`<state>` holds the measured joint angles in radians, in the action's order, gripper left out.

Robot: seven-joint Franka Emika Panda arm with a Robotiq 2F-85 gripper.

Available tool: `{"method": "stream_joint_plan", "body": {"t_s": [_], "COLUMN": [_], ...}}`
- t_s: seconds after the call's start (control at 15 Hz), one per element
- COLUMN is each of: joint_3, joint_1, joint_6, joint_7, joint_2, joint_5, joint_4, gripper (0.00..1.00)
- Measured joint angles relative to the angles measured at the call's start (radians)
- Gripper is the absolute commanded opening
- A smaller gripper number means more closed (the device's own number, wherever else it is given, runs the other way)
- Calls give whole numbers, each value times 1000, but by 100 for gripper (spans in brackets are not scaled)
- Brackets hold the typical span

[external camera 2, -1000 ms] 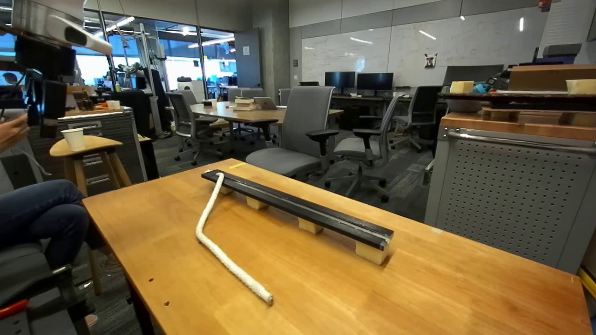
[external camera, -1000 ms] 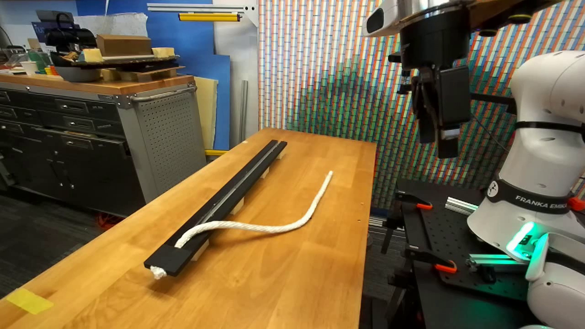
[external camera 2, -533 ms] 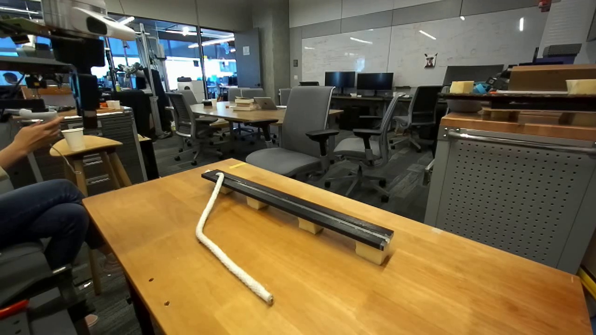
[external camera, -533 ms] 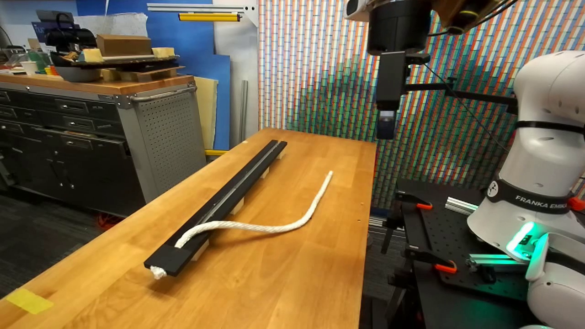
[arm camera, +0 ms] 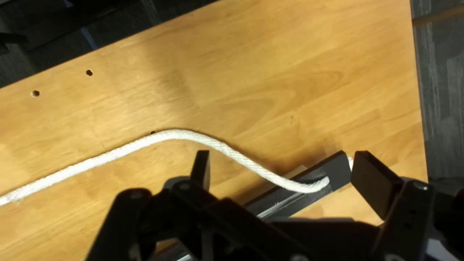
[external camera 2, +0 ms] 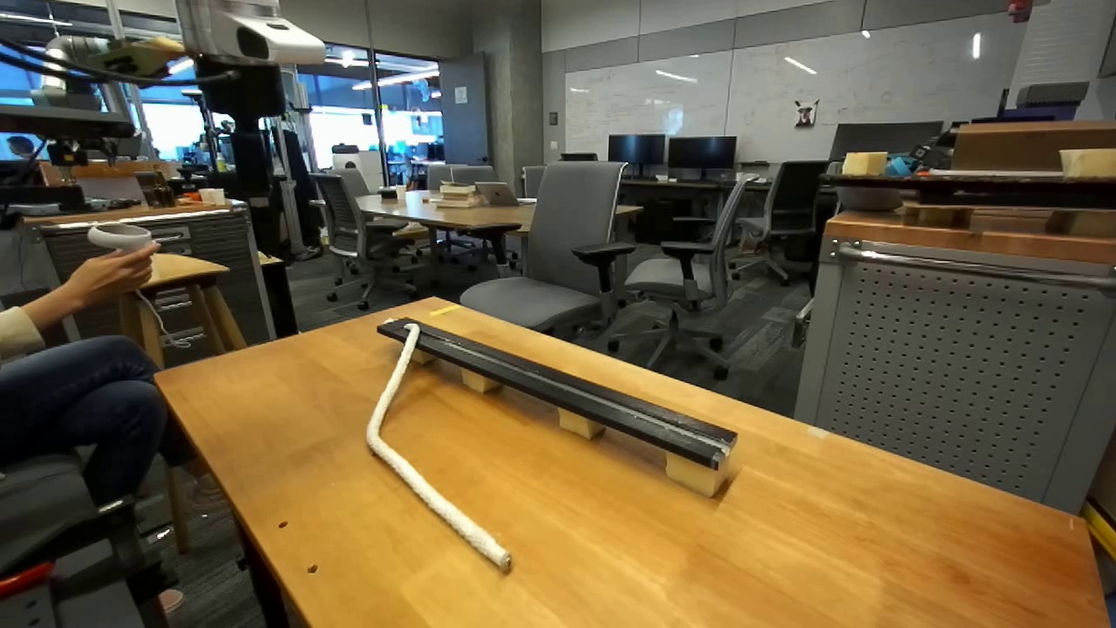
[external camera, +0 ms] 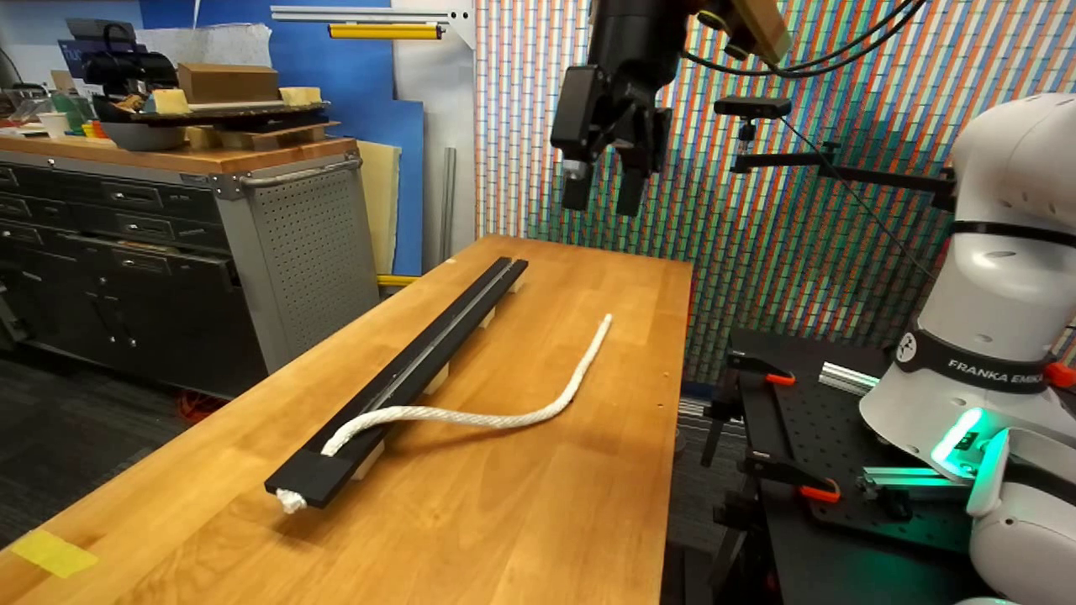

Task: Lay the white object along the black object and press down on it

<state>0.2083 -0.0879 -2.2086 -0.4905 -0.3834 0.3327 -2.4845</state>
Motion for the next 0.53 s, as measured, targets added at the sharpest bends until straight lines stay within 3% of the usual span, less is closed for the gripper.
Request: {"method": "stream_joint_plan", "body": {"t_s": [0.53], "joint_3": [-36], "joint_1": [34], "joint_6": [-147], "joint_7": [-182], "joint_2": [132], "joint_5": [11], "joint_4": [55], "gripper": [100]}}
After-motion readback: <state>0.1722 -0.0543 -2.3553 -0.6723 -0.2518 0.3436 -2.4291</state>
